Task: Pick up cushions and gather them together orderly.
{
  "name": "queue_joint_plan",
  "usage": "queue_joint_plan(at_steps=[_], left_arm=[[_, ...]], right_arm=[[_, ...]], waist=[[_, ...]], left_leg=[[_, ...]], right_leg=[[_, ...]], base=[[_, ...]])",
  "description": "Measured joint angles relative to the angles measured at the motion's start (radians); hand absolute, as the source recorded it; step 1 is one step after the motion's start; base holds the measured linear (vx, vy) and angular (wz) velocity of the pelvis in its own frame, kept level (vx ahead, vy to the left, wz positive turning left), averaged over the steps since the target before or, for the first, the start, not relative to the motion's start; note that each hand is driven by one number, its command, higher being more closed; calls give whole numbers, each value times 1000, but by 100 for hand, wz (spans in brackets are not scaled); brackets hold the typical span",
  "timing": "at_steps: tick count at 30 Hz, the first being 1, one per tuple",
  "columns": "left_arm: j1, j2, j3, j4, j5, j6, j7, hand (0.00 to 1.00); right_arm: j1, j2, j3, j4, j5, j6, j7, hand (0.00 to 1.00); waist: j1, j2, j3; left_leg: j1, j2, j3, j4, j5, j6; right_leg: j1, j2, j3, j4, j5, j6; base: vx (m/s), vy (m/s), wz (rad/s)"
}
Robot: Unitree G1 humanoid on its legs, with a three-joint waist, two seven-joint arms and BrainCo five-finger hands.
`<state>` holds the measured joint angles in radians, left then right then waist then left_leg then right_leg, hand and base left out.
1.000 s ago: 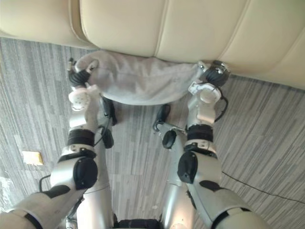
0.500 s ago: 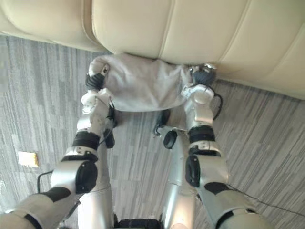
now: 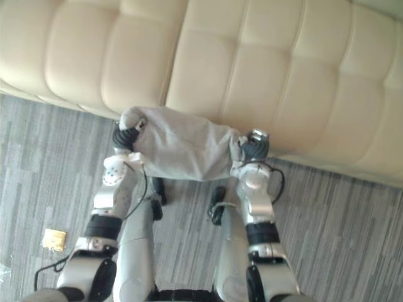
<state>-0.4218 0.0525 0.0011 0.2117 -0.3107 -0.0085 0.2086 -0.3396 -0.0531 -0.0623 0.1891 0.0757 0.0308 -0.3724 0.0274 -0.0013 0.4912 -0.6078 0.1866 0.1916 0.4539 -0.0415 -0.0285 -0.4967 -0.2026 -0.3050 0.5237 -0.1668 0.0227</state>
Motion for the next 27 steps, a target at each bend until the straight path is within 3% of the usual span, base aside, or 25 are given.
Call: queue_joint_plan(at_steps=[3, 10, 15, 17, 19, 20, 22, 23, 25, 26, 27], left_arm=[[148, -25, -5, -101, 34, 6, -16, 100], [377, -39, -24, -171, 66, 5, -41, 100], [454, -39, -30, -184, 82, 6, -47, 100], [481, -48, -31, -188, 93, 6, -59, 100], [506, -67, -30, -203, 93, 6, -60, 100], [524, -76, -30, -220, 93, 6, -60, 100], [554, -81, -26, -249, 93, 4, -60, 100], [559, -81, -24, -254, 93, 4, -60, 100], [567, -86, -19, -260, 93, 5, -62, 100], [575, -98, -21, -258, 94, 7, -66, 100], [577, -98, -22, -258, 94, 8, -71, 100]], right_arm=[[166, 26, 46, -95, -40, -6, 40, 100], [363, 54, 75, -101, -79, -27, 152, 100], [388, 53, 72, -101, -108, -32, 196, 100], [399, 54, 68, -101, -117, -38, 203, 100], [405, 55, 67, -103, -117, -48, 205, 100], [409, 54, 67, -112, -117, -50, 205, 100], [435, 55, 68, -165, -117, -52, 207, 100], [438, 55, 68, -176, -117, -53, 208, 100], [438, 53, 65, -190, -117, -62, 208, 100], [437, 54, 63, -191, -118, -62, 208, 100], [438, 54, 62, -191, -118, -62, 208, 100]], waist=[[10, 4, -77], [1, 8, -265], [-24, 5, -308], [-25, 2, -317], [-25, 1, -317], [-20, 1, -317], [-10, -2, -321], [-8, -6, -324], [7, -21, -336], [12, -13, -340], [11, -16, -340]], left_leg=[[128, -26, 19, -101, 27, -4], [378, -78, 22, -376, 91, -31], [491, -80, 7, -490, 122, -45], [506, -79, -6, -476, 120, -47], [467, -69, -20, -354, 67, -49], [394, -54, -21, -187, 23, -31], [311, -27, -1, -17, 14, -20], [302, -28, 4, -6, 14, -20], [289, -18, 36, 1, -45, 6], [284, 14, 43, -28, -66, -23], [280, 17, 41, -40, -67, -27]], right_leg=[[121, 1, -5, -95, 19, 13], [329, 25, -11, -285, 34, 32], [413, 46, -5, -325, 39, 32], [444, 46, -2, -328, 39, 32], [476, 45, 0, -325, 39, 32], [496, 43, -9, -320, 38, 33], [521, 35, -12, -320, 29, 38], [524, 29, -8, -322, 22, 40], [537, 13, 2, -351, -10, 52], [537, 8, 2, -357, -14, 55], [538, 1, 2, -359, -14, 55]], base=[[240, -6, 5], [251, -42, 4], [152, -44, 6], [132, -12, 25], [92, 22, 42], [25, 41, 38], [14, 51, 37], [21, 84, 29], [18, 115, 14], [19, 144, 10], [25, 172, 20]])
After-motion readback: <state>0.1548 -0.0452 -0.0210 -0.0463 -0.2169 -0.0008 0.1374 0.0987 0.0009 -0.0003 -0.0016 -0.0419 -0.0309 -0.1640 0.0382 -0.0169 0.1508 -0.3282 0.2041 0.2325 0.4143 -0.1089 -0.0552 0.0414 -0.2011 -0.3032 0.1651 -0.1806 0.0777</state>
